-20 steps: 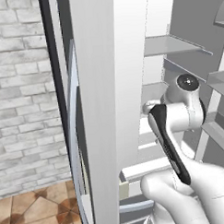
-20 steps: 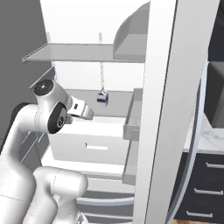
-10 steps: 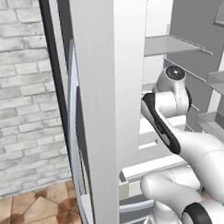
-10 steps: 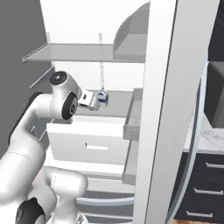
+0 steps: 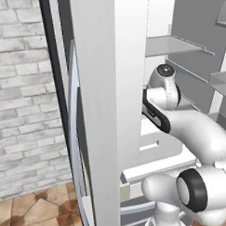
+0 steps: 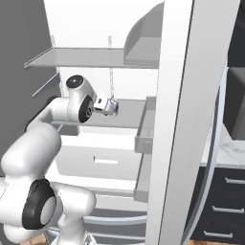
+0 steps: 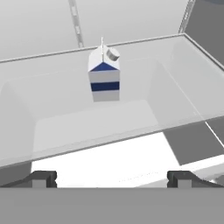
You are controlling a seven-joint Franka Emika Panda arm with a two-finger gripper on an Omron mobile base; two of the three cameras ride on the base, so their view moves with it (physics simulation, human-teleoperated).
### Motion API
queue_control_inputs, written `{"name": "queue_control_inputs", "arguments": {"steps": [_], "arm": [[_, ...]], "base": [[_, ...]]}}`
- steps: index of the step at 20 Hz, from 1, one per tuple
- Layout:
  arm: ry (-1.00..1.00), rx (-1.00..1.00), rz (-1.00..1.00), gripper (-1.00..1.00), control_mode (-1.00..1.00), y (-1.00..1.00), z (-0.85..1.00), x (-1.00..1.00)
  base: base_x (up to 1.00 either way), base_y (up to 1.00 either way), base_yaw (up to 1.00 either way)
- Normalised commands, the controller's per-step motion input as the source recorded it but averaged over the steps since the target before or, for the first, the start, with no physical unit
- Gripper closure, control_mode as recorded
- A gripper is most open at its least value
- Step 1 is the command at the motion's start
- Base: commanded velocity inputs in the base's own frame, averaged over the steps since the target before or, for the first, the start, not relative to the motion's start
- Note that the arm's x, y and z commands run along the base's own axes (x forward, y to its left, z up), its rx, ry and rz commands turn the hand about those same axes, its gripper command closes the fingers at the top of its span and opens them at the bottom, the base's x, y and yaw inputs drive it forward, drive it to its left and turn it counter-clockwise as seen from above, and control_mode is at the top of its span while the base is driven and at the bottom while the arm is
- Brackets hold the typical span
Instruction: Take a sugar cube from the saucer and place it inside the coffee. Then, grab milk from the fridge and place it next to the coffee on the counter to sweeten the coffee.
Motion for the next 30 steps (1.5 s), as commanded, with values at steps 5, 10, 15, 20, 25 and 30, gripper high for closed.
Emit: {"name": "queue_control_inputs", "arguments": {"steps": [5, 10, 15, 20, 25, 30], "arm": [[0.0, 0.0, 0.0, -1.0, -1.0, 0.0, -0.08, 0.6], [0.0, 0.0, 0.0, -1.0, -1.0, -0.09, -0.27, 0.56], [0.0, 0.0, 0.0, -1.0, -1.0, -0.09, -0.15, 0.42], [-0.01, 0.0, 0.0, -1.0, -1.0, -0.01, -0.18, 0.43], [-0.02, 0.0, 0.0, -1.0, -1.0, 0.0, -0.16, 0.34], [-0.02, 0.0, 0.0, -1.0, -1.0, 0.0, -0.12, 0.35]], "base": [[0.0, 0.0, 0.0], [0.0, 0.0, 0.0], [0.0, 0.0, 0.0], [0.0, 0.0, 0.0], [0.0, 0.0, 0.0], [0.0, 0.0, 0.0]]}}
